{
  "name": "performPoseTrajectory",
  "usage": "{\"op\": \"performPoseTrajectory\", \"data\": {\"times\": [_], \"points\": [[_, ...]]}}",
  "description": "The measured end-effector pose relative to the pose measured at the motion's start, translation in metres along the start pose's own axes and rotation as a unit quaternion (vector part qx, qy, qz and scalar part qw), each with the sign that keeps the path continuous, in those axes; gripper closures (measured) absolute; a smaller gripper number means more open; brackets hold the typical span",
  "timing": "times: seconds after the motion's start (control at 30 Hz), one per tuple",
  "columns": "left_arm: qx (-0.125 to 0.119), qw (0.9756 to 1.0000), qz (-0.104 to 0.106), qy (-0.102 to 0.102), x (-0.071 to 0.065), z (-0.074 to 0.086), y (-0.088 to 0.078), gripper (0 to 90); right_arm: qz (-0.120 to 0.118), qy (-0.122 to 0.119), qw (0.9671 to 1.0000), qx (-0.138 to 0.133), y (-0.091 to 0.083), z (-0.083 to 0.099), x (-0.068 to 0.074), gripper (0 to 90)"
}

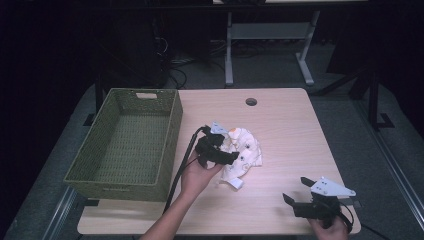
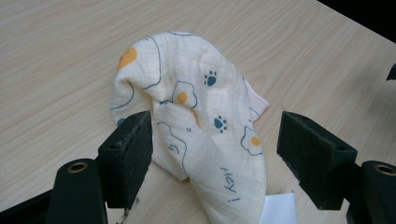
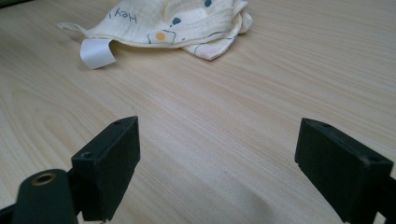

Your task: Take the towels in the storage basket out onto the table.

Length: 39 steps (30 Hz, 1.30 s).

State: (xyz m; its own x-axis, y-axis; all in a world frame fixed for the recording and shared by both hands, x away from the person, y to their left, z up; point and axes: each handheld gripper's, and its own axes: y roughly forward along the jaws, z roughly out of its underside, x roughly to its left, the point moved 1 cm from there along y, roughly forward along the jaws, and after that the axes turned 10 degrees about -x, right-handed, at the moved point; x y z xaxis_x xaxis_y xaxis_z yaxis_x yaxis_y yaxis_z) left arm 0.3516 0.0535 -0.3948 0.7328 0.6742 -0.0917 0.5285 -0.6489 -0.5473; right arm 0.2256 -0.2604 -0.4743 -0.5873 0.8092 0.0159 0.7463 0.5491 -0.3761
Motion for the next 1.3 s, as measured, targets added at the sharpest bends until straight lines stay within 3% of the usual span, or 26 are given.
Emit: {"op": "performPoseTrajectory", "data": {"times": [0.23,0.33,0.47,0.73,1.3], "points": [[-0.001,1.0,0.006,-0.003,0.0,0.014,-0.008,25.6,-0.002,-0.003,1.0,0.003,0.001,0.0,0.0,13.7],[-0.005,0.9998,0.016,-0.013,0.0,0.018,-0.011,25.0,-0.002,-0.002,1.0,0.004,0.001,0.001,0.001,13.7],[-0.004,0.9999,0.014,0.003,-0.002,0.02,-0.017,24.5,-0.002,-0.003,1.0,0.006,0.002,0.001,0.001,13.7],[-0.003,0.9998,0.016,0.009,-0.003,0.034,-0.026,24.3,0.0,-0.004,1.0,0.006,0.001,0.001,0.002,13.7],[-0.011,0.9998,0.019,0.003,-0.004,0.061,-0.046,24.1,0.0,-0.007,0.9999,0.009,0.002,0.002,0.003,13.7]]}}
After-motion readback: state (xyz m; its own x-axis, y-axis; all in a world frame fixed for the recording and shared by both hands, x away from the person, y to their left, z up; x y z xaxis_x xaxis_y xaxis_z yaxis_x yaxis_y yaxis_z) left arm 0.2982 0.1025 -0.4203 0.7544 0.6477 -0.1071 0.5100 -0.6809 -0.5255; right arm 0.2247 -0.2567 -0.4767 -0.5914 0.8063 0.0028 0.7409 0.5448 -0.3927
